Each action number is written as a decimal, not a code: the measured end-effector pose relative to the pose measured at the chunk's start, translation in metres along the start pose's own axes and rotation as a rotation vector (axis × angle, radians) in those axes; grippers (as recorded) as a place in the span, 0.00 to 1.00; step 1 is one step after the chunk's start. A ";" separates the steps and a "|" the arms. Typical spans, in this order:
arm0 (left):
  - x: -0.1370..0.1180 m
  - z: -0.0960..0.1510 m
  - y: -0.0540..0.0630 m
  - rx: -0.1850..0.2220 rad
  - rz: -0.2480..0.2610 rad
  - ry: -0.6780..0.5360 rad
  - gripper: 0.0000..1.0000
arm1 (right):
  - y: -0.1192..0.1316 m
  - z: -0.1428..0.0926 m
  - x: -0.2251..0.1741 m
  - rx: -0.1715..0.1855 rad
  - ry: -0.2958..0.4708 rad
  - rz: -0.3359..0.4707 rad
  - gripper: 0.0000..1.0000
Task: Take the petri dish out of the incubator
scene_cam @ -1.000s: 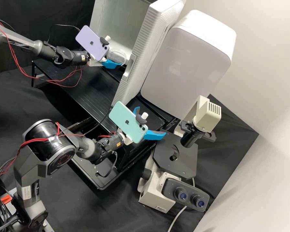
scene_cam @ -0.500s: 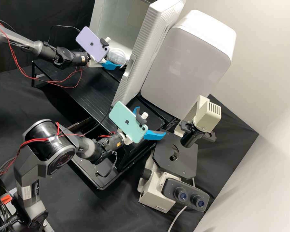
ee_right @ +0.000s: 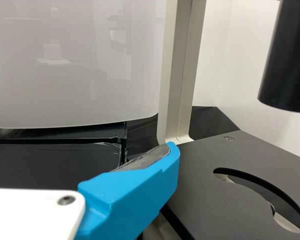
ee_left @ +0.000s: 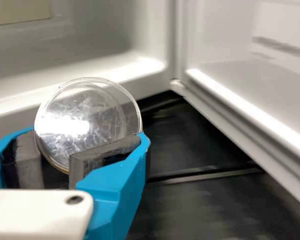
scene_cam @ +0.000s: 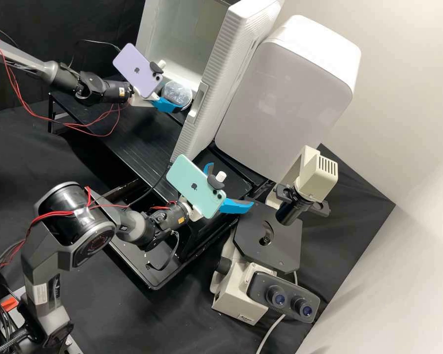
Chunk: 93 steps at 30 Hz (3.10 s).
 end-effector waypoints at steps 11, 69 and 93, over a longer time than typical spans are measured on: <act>-0.024 0.018 -0.007 0.014 -0.058 -0.125 0.00 | 0.000 0.000 0.000 0.000 0.000 0.000 1.00; 0.028 -0.004 0.001 -0.014 0.023 0.036 0.00 | 0.000 0.000 0.000 0.000 0.000 0.000 1.00; 0.034 -0.019 0.003 -0.020 0.025 0.068 1.00 | 0.000 0.000 0.000 0.000 0.000 0.000 1.00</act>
